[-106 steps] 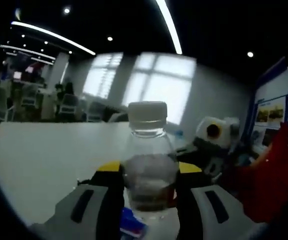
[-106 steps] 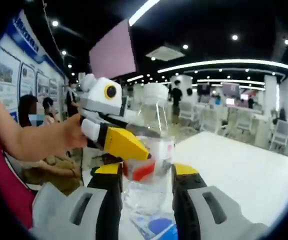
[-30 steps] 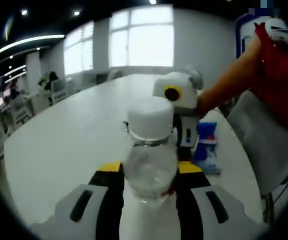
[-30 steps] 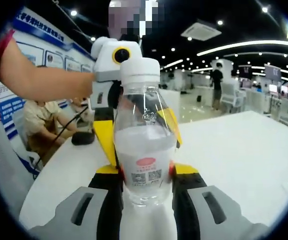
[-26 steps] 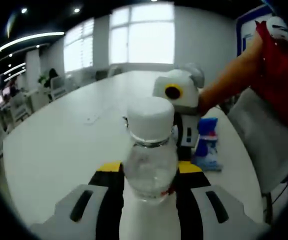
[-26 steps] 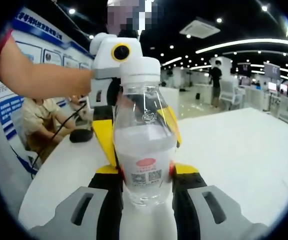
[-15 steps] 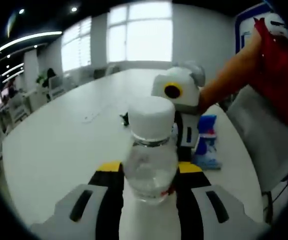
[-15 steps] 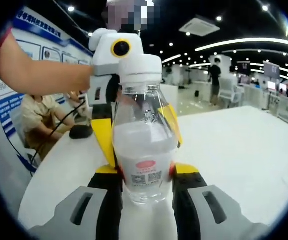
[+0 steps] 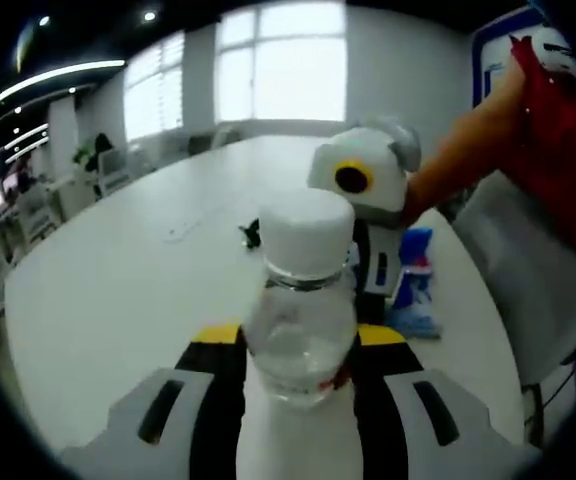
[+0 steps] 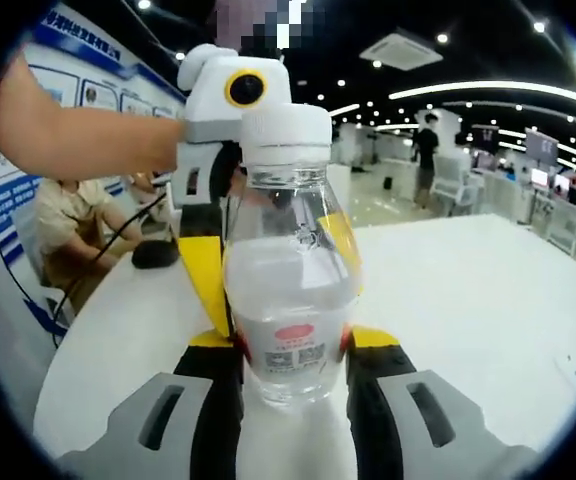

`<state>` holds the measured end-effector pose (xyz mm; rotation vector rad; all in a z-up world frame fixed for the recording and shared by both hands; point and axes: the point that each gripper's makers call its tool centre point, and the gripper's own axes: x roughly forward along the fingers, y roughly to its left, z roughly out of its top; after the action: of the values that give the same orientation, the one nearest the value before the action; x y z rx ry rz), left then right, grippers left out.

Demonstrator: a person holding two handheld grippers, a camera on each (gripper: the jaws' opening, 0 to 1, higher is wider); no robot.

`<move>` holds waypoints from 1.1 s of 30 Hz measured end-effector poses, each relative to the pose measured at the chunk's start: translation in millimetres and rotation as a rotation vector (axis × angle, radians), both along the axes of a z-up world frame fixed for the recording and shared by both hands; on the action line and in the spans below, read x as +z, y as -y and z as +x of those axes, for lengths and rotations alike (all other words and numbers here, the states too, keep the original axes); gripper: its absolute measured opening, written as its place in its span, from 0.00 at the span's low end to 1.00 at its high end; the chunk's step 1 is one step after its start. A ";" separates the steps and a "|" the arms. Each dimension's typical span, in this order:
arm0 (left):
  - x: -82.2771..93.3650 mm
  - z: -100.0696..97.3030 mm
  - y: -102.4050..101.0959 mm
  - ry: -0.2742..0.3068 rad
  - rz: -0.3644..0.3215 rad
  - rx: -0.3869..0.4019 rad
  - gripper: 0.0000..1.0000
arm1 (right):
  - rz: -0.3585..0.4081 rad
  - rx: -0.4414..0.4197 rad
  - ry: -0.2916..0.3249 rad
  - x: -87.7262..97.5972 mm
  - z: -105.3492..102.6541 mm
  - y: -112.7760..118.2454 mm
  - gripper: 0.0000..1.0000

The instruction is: Arrange the tabletop items into an orderly group along one side of the table until the central work area is clear of visible clutter.

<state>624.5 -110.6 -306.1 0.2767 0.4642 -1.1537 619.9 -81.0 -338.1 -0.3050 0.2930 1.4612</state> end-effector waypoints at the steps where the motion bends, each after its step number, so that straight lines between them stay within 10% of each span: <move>1: 0.0 0.3 -0.2 0.001 0.001 0.001 0.38 | -0.001 -0.003 -0.001 -0.2 0.5 0.0 0.39; 15: -0.5 -0.9 1.2 -0.014 0.004 0.002 0.48 | -0.025 -0.013 0.007 -0.8 3.7 3.8 0.49; 33: -12.5 -12.3 -0.1 -0.104 0.053 0.045 0.89 | -0.039 -0.004 -0.014 3.6 1.4 7.8 0.83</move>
<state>612.2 -110.5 -318.6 0.2516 0.5898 -1.1167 621.3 -88.8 -334.5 -0.3263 0.3336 1.4557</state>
